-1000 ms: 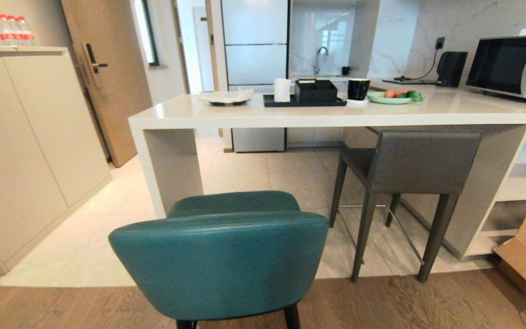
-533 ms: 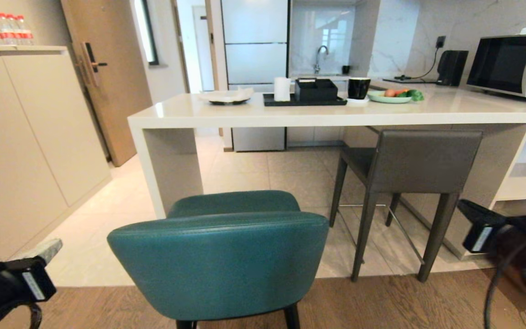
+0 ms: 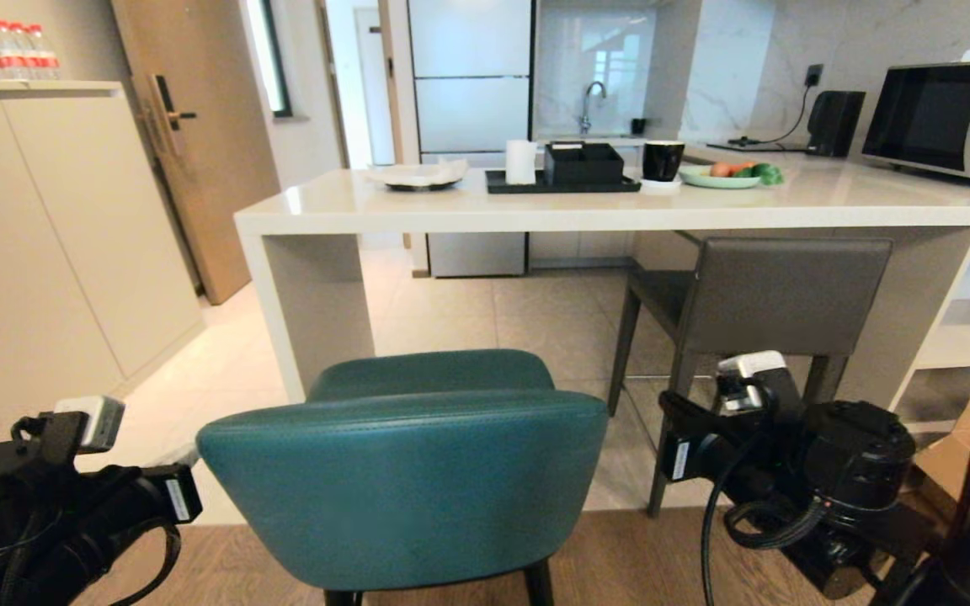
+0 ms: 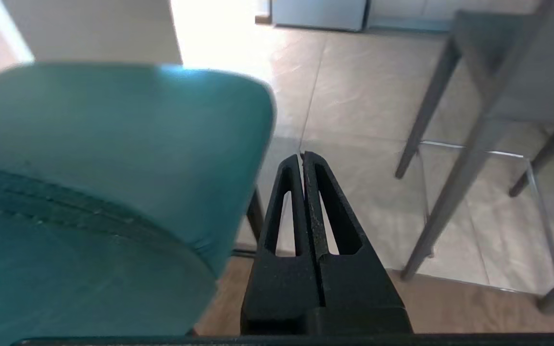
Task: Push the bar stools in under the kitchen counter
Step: Push the blue chair back under the dining table
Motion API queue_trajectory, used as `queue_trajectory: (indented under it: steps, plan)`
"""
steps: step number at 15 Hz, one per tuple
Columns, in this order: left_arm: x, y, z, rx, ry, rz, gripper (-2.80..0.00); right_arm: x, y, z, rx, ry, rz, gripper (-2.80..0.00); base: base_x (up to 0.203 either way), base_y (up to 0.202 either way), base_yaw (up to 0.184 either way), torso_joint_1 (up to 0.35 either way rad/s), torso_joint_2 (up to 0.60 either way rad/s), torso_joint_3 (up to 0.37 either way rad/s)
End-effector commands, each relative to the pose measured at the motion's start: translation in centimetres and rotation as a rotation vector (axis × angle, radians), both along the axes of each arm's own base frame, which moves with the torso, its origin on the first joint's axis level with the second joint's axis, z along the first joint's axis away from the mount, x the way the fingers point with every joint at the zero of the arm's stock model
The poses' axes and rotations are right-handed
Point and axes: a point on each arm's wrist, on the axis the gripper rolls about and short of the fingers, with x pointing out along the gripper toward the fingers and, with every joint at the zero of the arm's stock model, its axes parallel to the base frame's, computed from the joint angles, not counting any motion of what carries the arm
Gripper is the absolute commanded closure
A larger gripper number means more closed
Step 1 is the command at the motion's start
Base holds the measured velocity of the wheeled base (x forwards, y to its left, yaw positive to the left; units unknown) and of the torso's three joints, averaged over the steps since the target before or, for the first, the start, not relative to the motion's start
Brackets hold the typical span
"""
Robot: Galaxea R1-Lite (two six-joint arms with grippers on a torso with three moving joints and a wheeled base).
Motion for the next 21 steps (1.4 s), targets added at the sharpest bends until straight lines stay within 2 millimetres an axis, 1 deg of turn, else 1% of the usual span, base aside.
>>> queue_trajectory:
  steps: [1,2,4,6,7,9,11,14,15,16,19,20,21]
  plan:
    - [1.3,0.0,-1.8,-0.005,0.068,-0.009,0.00,1.3,1.3,-2.0,-0.022,0.036,0.015,0.00,0.000,0.000,0.000,0.000,0.00,0.000]
    - [1.8,-0.2,-2.1,-0.006,0.069,-0.017,0.00,1.8,1.7,-2.2,-0.020,0.031,0.016,0.00,0.000,0.000,0.000,0.000,0.00,0.000]
    - [2.6,-0.8,-2.0,-0.007,0.052,-0.048,0.00,2.2,2.4,-2.3,-0.013,0.023,0.030,0.00,0.000,0.000,0.000,0.000,0.00,0.000]
    - [3.1,-1.4,-2.4,-0.011,0.057,-0.081,0.00,2.6,3.0,-3.4,-0.027,0.044,0.040,0.00,0.000,0.000,0.000,0.000,0.00,0.000]
    - [3.3,-1.8,-2.5,-0.011,0.060,-0.096,0.00,3.1,3.4,-4.1,-0.033,0.054,0.041,0.00,0.000,0.000,0.000,0.000,0.00,0.000]
    - [3.3,-3.1,-2.8,-0.018,0.072,-0.144,0.00,4.6,4.4,-4.7,-0.018,0.033,0.043,0.00,0.000,0.000,0.000,0.000,0.00,0.000]
    - [3.7,-4.3,-3.3,-0.047,0.084,-0.178,0.00,5.8,5.2,-4.5,-0.010,-0.006,0.057,0.00,0.000,0.000,0.000,0.000,0.00,0.000]
    - [5.6,-5.4,-3.7,-0.050,0.057,-0.197,0.00,8.1,6.4,-3.3,0.008,-0.061,0.054,0.00,0.000,0.000,0.000,0.000,0.00,0.000]
    - [6.1,-5.7,-4.2,-0.048,0.063,-0.202,0.00,8.9,6.5,-3.2,0.006,-0.061,0.046,0.00,0.000,0.000,0.000,0.000,0.00,0.000]
    - [6.2,-6.1,-4.6,-0.048,0.074,-0.214,0.00,9.4,6.5,-3.6,0.000,-0.053,0.040,0.00,0.000,0.000,0.000,0.000,0.00,0.000]
    - [5.3,-7.4,-4.9,-0.060,0.103,-0.261,0.00,10.6,6.7,-4.7,-0.004,-0.047,0.028,0.00,0.000,0.000,0.000,0.000,0.00,0.000]
    - [5.4,-7.8,-4.9,-0.060,0.101,-0.275,0.00,11.0,6.7,-5.2,-0.009,-0.044,0.022,0.00,0.000,0.000,0.000,0.000,0.00,0.000]
    - [5.5,-8.2,-4.9,-0.058,0.094,-0.286,0.00,11.3,6.2,-5.7,-0.019,-0.038,0.008,0.00,0.000,0.000,0.000,0.000,0.00,0.000]
